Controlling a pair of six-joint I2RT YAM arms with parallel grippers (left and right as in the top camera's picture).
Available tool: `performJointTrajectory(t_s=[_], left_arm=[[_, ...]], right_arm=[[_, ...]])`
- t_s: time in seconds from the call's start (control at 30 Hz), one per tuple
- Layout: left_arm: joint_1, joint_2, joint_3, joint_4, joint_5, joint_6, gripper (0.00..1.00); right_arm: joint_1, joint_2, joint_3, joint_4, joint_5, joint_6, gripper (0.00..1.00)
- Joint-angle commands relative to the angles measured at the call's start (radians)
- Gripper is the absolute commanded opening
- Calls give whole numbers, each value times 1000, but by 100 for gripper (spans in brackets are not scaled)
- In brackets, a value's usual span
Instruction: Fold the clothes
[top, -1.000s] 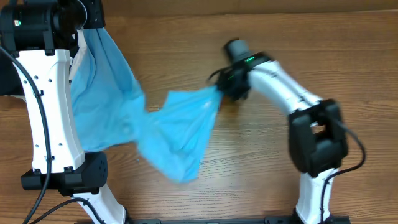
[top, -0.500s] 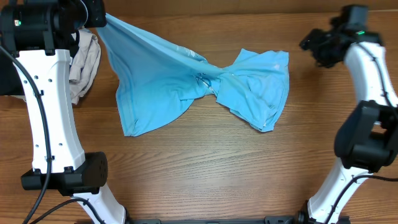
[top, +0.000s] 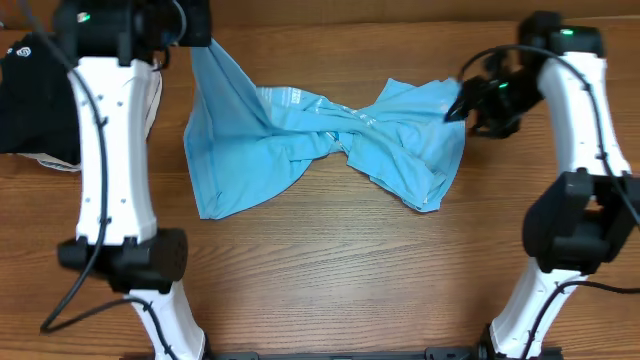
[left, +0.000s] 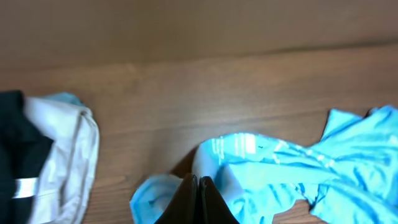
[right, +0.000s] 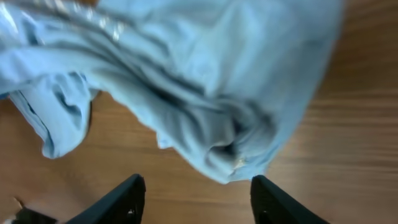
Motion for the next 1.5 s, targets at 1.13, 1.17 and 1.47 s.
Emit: performJointTrajectory(t_s=[1.13, 1.17, 1.47], left_arm=[[-37, 124, -2, -8, -9, 1, 4], [-37, 124, -2, -5, -10, 1, 4], [-37, 124, -2, -3, -10, 1, 4]], right_arm=[[203, -424, -1006, 823, 171, 288, 52], [203, -424, -1006, 820, 171, 291, 51], [203, -424, -1006, 812, 167, 321, 22]])
